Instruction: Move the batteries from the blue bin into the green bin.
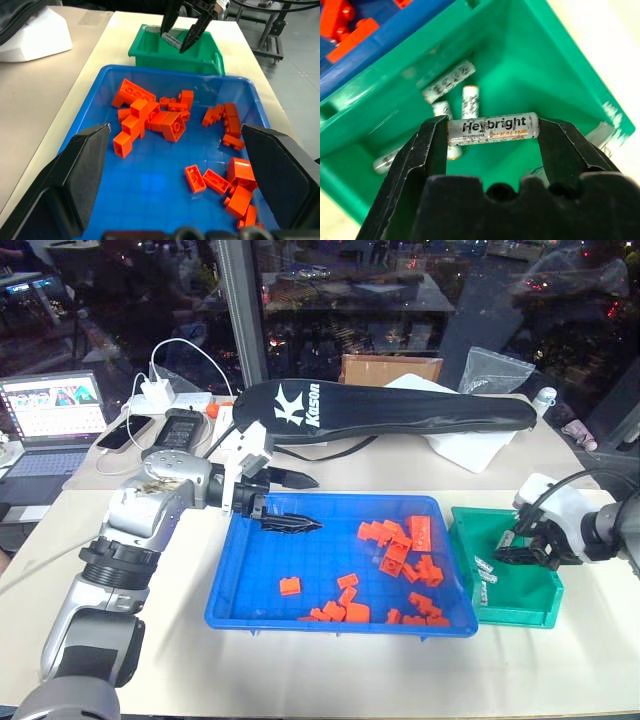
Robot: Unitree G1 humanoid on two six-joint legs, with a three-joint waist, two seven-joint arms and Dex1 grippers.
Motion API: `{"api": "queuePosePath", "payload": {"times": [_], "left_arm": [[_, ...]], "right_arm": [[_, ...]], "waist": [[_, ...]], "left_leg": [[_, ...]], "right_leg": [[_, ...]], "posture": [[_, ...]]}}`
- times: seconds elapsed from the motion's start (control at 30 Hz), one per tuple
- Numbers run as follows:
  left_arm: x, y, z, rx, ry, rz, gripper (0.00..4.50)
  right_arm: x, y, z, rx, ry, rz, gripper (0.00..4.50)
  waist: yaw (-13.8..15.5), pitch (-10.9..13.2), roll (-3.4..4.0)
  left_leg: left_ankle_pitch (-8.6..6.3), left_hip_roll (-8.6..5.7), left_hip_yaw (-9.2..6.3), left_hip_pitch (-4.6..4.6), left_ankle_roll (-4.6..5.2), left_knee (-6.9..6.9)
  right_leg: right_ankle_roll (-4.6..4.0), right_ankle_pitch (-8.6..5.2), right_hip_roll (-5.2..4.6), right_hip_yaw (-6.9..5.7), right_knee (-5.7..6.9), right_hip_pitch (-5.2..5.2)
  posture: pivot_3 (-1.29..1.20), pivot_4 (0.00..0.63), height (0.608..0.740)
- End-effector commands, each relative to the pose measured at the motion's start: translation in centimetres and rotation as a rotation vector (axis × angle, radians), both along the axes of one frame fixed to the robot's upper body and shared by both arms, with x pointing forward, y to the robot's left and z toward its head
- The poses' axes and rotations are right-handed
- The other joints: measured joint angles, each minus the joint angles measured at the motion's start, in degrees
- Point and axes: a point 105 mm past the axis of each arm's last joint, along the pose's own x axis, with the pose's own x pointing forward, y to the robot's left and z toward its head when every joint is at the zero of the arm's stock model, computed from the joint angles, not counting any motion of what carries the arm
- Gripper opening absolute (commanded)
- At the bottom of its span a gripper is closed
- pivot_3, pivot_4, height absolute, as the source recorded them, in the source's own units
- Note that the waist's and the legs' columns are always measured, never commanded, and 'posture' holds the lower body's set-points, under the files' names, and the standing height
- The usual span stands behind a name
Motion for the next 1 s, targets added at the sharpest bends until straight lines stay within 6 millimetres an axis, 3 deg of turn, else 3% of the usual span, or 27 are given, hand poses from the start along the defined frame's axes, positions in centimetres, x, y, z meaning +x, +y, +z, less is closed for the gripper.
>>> {"api": "queuePosePath", "payload": {"times": [0.03, 0.13, 0.37, 0.47, 0.57, 0.67, 0.77, 1.0], "left_arm": [[0.3, 0.4, 0.7, 0.032, -0.088, 0.027, 4.50], [1.8, 0.6, 1.4, -0.006, -0.121, 0.133, 4.50], [2.6, 1.6, 2.5, -0.060, -0.217, 0.245, 4.50], [4.1, 3.4, 3.2, -0.089, -0.304, 0.422, 4.50], [3.9, 5.8, 3.3, -0.127, -0.333, 0.516, 4.50], [3.4, 7.9, 2.5, -0.114, -0.317, 0.588, 4.50], [2.5, 9.3, 1.7, -0.126, -0.253, 0.652, 4.50], [1.9, 9.4, 0.5, -0.157, -0.189, 0.676, 4.50]], "right_arm": [[0.7, -0.3, 1.2, -0.039, -0.064, 0.019, 3.63], [0.8, -0.2, 1.9, -0.036, -0.071, 0.028, 4.48], [0.0, 0.2, 5.9, 0.093, -0.148, 0.048, 4.48], [-0.6, 1.2, 7.9, 0.251, -0.264, 0.102, 4.48], [-1.3, 1.8, 8.7, 0.475, -0.406, 0.122, 4.48], [-2.0, 1.9, 7.8, 0.557, -0.468, 0.096, 4.48], [-2.3, 1.7, 6.3, 0.515, -0.509, 0.058, 4.48], [-2.0, 2.7, 4.8, 0.486, -0.502, 0.050, 4.48]], "waist": [[0.0, 0.0, 0.00], [0.1, 0.0, 0.01], [0.2, 0.0, 0.03], [0.2, 0.0, 0.03], [0.1, -0.1, -0.04], [0.2, -0.1, -0.04], [0.4, -0.1, -0.03], [0.5, -0.1, -0.03]], "left_leg": [[0.00, 0.00, 0.00, -0.01, 0.00, 0.00], [0.00, 0.00, 0.00, -0.02, 0.00, 0.00], [0.00, 0.00, 0.00, -0.04, 0.00, -0.02], [0.00, 0.00, -0.02, 0.00, 0.00, -0.04], [0.00, 0.00, -0.08, 0.09, 0.00, -0.03], [0.00, -0.01, -0.11, 0.12, -0.01, -0.02], [0.01, -0.02, -0.11, 0.08, -0.02, 0.01], [0.06, -0.03, -0.11, 0.12, -0.10, 0.06]], "right_leg": [[0.00, 0.00, 0.00, 0.00, -0.01, 0.00], [0.00, 0.00, 0.00, 0.00, -0.02, 0.00], [-0.01, 0.01, 0.00, 0.00, -0.03, 0.01], [-0.04, 0.03, 0.00, -0.02, -0.02, 0.04], [-0.05, 0.03, 0.00, -0.06, -0.03, 0.19], [-0.21, 0.13, 0.00, -0.11, 0.00, 0.27], [-0.21, 0.13, -0.01, -0.10, 0.05, 0.24], [0.03, 0.02, -0.02, -0.10, 0.07, 0.25]], "posture": [[0.00, 0.150, 0.696], [0.00, 0.150, 0.696], [0.00, 0.150, 0.696], [0.00, 0.150, 0.696], [0.00, 0.150, 0.696], [0.00, 0.150, 0.696], [0.00, 0.150, 0.696], [0.00, 0.150, 0.696]]}}
